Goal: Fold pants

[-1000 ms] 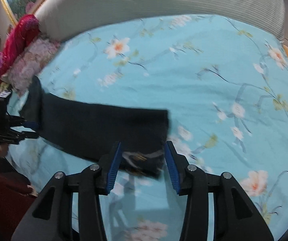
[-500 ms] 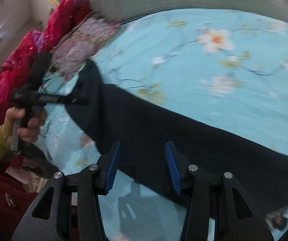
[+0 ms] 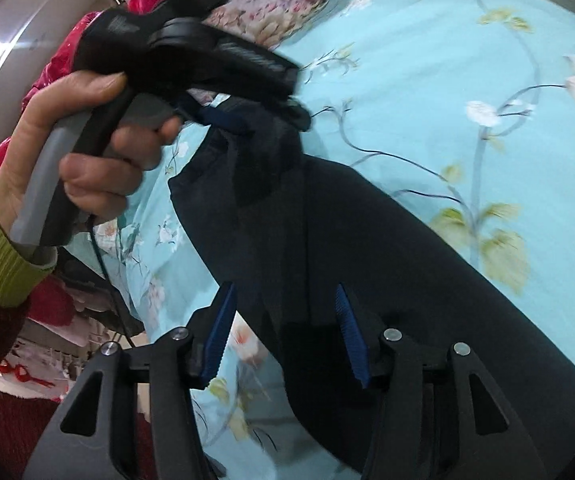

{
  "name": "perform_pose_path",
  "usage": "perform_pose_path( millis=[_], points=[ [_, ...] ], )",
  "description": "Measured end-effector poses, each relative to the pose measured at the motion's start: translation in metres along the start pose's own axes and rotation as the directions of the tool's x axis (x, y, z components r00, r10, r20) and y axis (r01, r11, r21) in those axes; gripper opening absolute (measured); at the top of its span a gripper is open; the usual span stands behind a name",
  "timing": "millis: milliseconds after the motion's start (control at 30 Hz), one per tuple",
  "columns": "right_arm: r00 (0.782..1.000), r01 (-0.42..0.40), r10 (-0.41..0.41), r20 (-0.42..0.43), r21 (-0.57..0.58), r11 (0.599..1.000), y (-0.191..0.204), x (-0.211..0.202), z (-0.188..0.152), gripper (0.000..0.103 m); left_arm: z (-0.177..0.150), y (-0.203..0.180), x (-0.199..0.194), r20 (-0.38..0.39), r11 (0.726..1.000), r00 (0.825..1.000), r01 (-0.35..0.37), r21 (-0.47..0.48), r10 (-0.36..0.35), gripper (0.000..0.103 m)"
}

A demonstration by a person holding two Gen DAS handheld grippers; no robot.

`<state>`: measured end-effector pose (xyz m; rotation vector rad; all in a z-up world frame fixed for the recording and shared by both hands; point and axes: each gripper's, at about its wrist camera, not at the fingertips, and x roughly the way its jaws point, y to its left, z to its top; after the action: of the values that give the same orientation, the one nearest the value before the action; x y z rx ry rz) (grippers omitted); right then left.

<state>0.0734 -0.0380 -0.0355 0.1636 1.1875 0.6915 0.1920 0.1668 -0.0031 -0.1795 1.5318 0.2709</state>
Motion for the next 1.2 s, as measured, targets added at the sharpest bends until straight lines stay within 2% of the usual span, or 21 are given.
perform_pose_path(
  millis=[100, 167, 233, 267, 300, 333, 367, 400, 467, 567, 700, 767, 833, 1033, 1200],
  points=[
    [1.000, -0.009, 0.008, -0.022, -0.009, 1.000, 0.004, 0.014, 0.006, 0.052, 0.004, 0.002, 0.010, -0.007, 0.999, 0.999, -0.042, 0.021, 0.042, 0.066],
    [0.999, -0.003, 0.002, -0.048, -0.010, 1.000, 0.004, 0.025, 0.008, 0.052, 0.005, 0.005, 0.014, 0.002, 0.998, 0.999, -0.048, 0.029, 0.048, 0.052],
    [0.998, 0.002, -0.002, -0.063, -0.011, 1.000, 0.004, 0.032, 0.009, 0.052, 0.002, 0.010, 0.013, 0.016, 0.999, 0.999, -0.032, 0.022, 0.031, 0.018],
    [0.998, -0.001, 0.000, -0.065, -0.016, 1.000, 0.004, 0.036, 0.011, 0.047, 0.000, 0.017, 0.010, 0.027, 1.000, 1.000, -0.001, 0.010, 0.001, 0.015],
    [0.998, -0.005, 0.003, -0.062, -0.032, 0.999, 0.007, 0.036, 0.011, 0.030, -0.003, 0.022, 0.005, 0.046, 1.000, 0.999, 0.023, -0.001, -0.022, 0.013],
    [0.998, -0.004, 0.001, -0.062, -0.046, 0.999, 0.009, 0.036, 0.012, 0.023, -0.006, 0.026, 0.000, 0.071, 0.999, 0.996, 0.046, -0.009, -0.046, 0.008],
    [0.998, 0.002, -0.006, -0.060, -0.066, 0.998, 0.013, 0.035, 0.012, 0.011, -0.011, 0.034, -0.009, 0.112, 0.996, 0.990, 0.087, -0.017, -0.085, 0.008],
    [0.999, 0.005, -0.009, -0.052, -0.084, 0.996, 0.015, 0.032, 0.013, 0.008, -0.016, 0.040, -0.015, 0.141, 0.993, 0.984, 0.116, -0.024, -0.111, 0.006],
    [1.000, 0.006, -0.009, -0.024, -0.120, 0.993, 0.024, 0.024, 0.016, 0.007, -0.030, 0.056, -0.032, 0.218, 0.983, 0.962, 0.178, -0.042, -0.165, 0.005],
    [1.000, 0.015, -0.012, 0.018, -0.185, 0.983, 0.039, 0.007, 0.018, 0.007, -0.050, 0.082, -0.045, 0.281, 0.963, 0.934, 0.254, -0.086, -0.222, 0.005],
    [0.998, 0.051, -0.044, 0.035, -0.262, 0.964, 0.054, -0.005, 0.012, 0.007, -0.092, 0.112, -0.053, 0.363, 0.906, 0.877, 0.391, -0.162, -0.314, 0.004],
    [0.998, 0.060, -0.053, 0.030, -0.284, 0.957, 0.061, -0.002, 0.011, 0.007, -0.115, 0.126, -0.056, 0.401, 0.882, 0.851, 0.435, -0.182, -0.337, 0.004],
    [0.997, 0.075, -0.074, 0.013, -0.314, 0.947, 0.067, 0.006, 0.008, 0.007, -0.128, 0.137, -0.052, 0.419, 0.868, 0.840, 0.455, -0.196, -0.346, 0.004],
    [0.992, 0.091, -0.117, -0.049, -0.369, 0.925, 0.077, 0.037, -0.002, 0.007, -0.155, 0.154, -0.027, 0.431, 0.824, 0.824, 0.503, -0.259, -0.367, 0.005],
    [0.988, 0.096, -0.134, -0.082, -0.360, 0.928, 0.073, 0.045, -0.004, 0.007, -0.168, 0.163, -0.005, 0.409, 0.816, 0.835, 0.501, -0.290, -0.367, 0.005]
  ],
)
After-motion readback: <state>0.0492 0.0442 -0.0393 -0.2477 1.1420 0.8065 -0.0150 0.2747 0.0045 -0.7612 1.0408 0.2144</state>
